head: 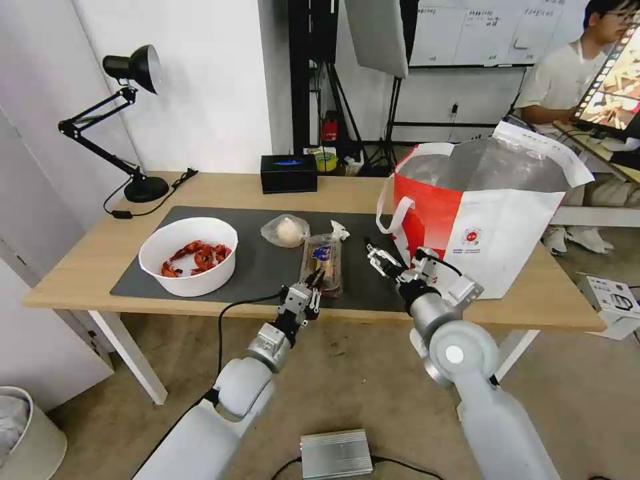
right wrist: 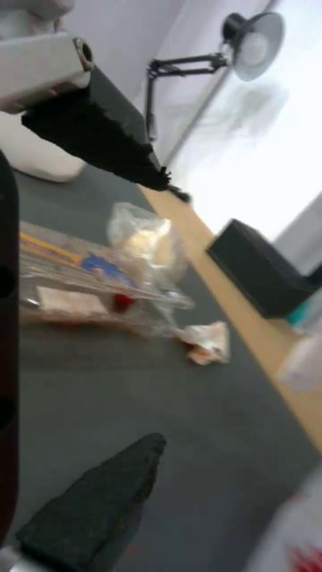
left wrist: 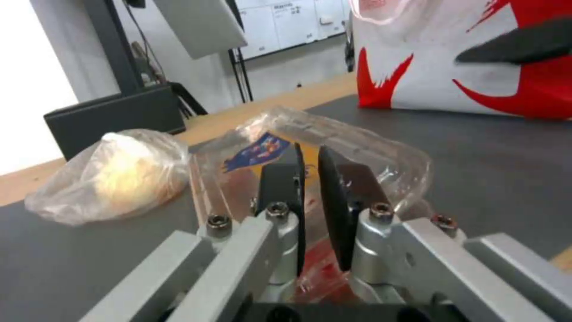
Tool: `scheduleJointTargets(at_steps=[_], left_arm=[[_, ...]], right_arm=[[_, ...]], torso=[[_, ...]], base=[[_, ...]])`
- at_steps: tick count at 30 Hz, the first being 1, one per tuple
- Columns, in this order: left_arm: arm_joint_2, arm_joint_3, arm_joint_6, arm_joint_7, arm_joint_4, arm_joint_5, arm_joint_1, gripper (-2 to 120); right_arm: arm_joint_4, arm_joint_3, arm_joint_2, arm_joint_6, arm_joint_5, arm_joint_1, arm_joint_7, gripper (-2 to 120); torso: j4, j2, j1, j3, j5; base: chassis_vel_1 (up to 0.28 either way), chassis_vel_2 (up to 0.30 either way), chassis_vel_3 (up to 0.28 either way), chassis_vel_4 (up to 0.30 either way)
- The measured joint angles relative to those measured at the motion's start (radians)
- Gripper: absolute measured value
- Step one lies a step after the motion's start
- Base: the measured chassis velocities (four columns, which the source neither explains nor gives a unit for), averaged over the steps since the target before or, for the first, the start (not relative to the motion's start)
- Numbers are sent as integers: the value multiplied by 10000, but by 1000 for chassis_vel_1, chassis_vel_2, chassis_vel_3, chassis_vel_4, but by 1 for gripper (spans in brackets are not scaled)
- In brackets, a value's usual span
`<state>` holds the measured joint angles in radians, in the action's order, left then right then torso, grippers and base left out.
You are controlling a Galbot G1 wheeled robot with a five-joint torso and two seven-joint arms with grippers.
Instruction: Pick up the trash from the table and place it into the takeout bag.
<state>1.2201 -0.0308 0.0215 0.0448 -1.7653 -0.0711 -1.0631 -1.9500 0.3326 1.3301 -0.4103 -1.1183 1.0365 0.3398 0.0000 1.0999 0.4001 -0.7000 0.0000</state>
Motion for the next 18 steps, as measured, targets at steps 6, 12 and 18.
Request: scheduleJointTargets(at_steps=[6,12,18], left_arm=[[4,-32,2,-63,24,129,-4,11],[14,-55,33,-144,90,200,-5,11],[96,-58,45,-242,140,309,-32,11]], right_arm=[[115,74,51,-462,-462,-127,-1,100],[613,336,174,-1536,-1528,-433,-356,100],[1108,527,227,-2042,-1990,-699,-605,100]], torso=[[0,0,-1,0,0],[0,0,-1,0,0],[-1,0,0,0,0]], base=[[0,0,0,0],[0,0,0,0],[0,0,0,0]])
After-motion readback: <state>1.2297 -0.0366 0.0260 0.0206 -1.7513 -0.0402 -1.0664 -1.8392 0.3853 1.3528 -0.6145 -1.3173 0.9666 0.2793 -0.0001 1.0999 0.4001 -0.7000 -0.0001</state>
